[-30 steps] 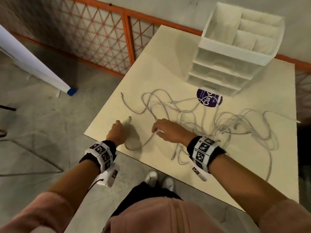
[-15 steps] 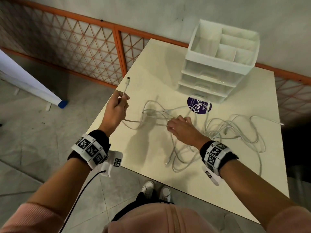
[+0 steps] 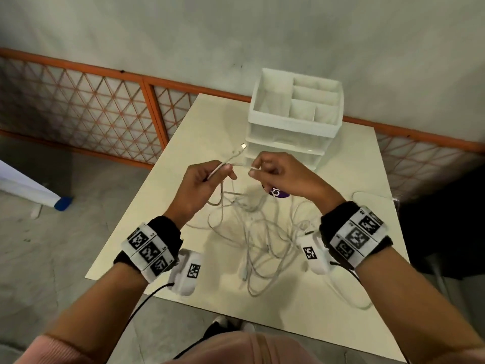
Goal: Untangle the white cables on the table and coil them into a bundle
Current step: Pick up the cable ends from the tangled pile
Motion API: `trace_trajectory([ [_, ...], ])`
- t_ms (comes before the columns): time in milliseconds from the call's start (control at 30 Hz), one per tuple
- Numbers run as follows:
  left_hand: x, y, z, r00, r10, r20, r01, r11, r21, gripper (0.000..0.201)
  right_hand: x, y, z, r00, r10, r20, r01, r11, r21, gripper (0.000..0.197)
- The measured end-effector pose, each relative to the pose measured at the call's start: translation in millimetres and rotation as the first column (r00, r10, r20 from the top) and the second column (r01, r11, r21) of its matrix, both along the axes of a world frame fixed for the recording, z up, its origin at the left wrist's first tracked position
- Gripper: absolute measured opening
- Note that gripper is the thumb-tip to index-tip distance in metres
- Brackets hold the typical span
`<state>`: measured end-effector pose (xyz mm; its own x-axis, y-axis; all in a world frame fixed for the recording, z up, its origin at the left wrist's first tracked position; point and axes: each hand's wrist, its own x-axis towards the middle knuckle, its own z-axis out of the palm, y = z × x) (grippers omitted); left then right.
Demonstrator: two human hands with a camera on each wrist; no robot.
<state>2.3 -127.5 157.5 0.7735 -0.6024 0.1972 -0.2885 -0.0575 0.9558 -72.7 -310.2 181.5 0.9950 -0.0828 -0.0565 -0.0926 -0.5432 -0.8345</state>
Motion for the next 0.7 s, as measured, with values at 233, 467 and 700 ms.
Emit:
trace_trajectory([
  [233,12,-10,22,0.985,0.058,0.165,-0.041,0.993,-0.106,0.031,-10,-33,-75,0.962,0.063,-0.266,-0.104,0.984,-0.146,0.021],
  [467,40,5,-26,0.95,0.313,0.017,-0.314,0.949,0.037,0.027,-15,-62,-21,0.94,-0.284,0.187,0.279,0.959,0.054,0.013],
  [700,25,-10,-49,0.976,0.21,0.059,-0.217,0.961,0.169,0.018,-9,-54,58,0.936,-0.184,0.301,0.216,0.973,-0.077,0.013],
])
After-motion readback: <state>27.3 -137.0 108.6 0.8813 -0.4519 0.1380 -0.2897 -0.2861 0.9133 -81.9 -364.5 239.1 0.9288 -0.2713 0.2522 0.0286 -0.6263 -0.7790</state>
